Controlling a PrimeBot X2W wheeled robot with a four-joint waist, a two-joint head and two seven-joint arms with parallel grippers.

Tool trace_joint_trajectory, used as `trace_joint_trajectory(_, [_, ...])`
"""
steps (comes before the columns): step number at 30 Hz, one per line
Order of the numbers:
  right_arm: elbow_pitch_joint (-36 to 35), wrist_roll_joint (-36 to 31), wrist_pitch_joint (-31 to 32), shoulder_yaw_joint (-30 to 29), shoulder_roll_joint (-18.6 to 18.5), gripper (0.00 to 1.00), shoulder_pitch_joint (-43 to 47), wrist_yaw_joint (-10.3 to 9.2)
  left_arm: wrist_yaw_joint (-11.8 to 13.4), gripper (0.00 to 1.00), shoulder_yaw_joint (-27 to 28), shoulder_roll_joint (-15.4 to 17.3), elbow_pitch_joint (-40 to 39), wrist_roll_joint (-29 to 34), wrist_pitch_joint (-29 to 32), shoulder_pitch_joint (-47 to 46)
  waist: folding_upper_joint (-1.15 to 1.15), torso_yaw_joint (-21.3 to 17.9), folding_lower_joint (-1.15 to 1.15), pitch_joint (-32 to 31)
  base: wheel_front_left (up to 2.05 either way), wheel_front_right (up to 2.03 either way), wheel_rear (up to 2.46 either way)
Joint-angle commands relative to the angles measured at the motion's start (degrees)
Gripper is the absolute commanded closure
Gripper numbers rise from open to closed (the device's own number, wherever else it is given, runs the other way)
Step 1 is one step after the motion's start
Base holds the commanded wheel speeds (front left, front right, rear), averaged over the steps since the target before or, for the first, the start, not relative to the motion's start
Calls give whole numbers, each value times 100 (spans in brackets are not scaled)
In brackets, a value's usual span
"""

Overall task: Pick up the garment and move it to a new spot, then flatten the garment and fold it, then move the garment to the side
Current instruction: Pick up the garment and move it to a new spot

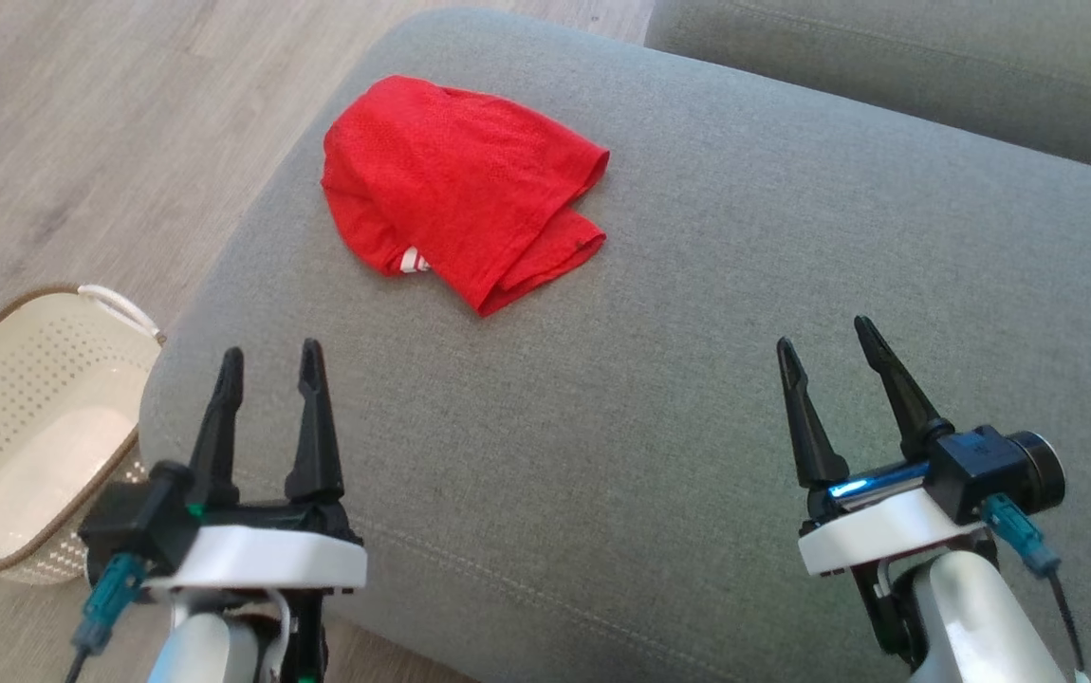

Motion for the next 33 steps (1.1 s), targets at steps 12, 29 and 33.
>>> trace_joint_trajectory(12, [-180,6,7,172,-1,0,-148,-5,37,0,462,13,-327,-141,-29,-270,0,-154,0,135,0,0,0])
trace_joint_trajectory(29, [-1463,-608,559,-125,-199,0,-689,-5,-972,0,1119,44,1329,32,-29,-2281,0,-848,0,1729,0,0,0])
trace_joint_trajectory(33, [-1864,-705,753,-58,-242,0,-768,-5,-1145,0,929,324,2140,320,-29,-2975,0,-1066,0,1996,0,0,0])
